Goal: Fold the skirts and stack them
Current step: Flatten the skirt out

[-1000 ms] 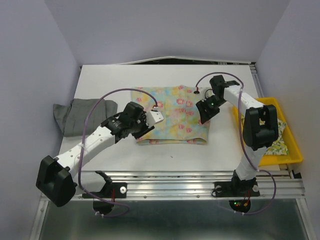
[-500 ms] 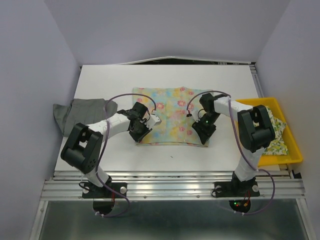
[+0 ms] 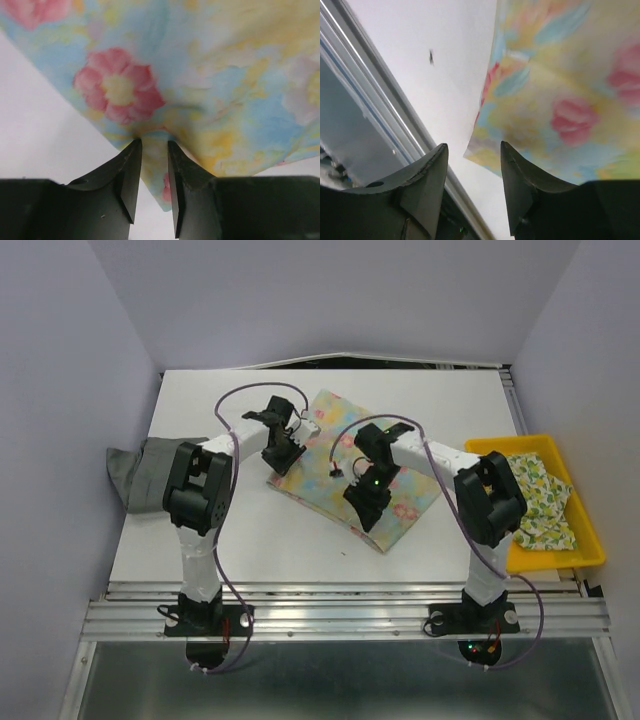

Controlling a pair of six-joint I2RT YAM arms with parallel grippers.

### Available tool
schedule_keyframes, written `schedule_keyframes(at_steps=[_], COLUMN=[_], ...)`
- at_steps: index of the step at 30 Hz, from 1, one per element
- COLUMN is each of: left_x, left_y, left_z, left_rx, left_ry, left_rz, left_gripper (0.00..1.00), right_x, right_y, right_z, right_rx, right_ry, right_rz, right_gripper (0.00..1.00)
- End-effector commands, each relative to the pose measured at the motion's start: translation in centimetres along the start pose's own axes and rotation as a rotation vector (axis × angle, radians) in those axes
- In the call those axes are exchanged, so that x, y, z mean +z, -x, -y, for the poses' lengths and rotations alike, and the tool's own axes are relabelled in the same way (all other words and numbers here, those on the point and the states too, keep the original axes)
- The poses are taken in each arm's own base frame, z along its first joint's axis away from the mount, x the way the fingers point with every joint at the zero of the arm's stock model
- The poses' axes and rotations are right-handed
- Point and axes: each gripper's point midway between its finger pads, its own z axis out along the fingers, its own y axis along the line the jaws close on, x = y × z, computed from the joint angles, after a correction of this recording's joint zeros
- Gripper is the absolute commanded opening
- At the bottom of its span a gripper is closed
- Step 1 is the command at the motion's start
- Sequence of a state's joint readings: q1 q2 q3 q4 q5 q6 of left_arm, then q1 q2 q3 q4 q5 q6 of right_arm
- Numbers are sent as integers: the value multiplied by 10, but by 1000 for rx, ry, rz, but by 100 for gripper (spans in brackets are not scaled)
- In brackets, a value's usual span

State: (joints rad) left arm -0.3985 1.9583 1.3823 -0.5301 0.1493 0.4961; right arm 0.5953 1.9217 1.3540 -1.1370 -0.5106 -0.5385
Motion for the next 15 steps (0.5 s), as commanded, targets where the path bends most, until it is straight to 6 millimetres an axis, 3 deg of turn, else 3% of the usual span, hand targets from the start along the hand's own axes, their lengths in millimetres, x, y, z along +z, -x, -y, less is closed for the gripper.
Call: schedule_keyframes(at_steps=[1, 2, 4, 5, 6, 9, 11, 15], left_x=[-24, -43, -66, -88, -95, -107, -101, -88], left_y=[37, 59, 75, 85, 87, 82, 72, 64], left_z=[-55, -66, -80, -85, -85, -71, -60, -43], left_rx=[-62, -64, -67, -49, -36, -17, -42, -113], left_ry=[56, 58, 76, 89, 94, 71, 41, -32], left_rz=[116, 199, 275, 328, 343, 350, 311, 308], left_gripper=[42, 43, 44, 44, 45, 48, 48, 49], right_x=[-81, -118, -151, -174, -181, -189, -177, -143], right_y=[79, 89, 89, 84, 79, 56, 40, 17], right_z=[21, 55, 95, 133, 151, 199, 221, 233], right_rx=[69, 134, 205, 266, 284, 328, 338, 358], right_ry=[-20, -59, -107, -168, -211, -374, -450, -453], right_rz=[381, 502, 593, 634, 632, 561, 476, 377], right_gripper=[53, 54, 55, 55, 55, 53, 52, 51])
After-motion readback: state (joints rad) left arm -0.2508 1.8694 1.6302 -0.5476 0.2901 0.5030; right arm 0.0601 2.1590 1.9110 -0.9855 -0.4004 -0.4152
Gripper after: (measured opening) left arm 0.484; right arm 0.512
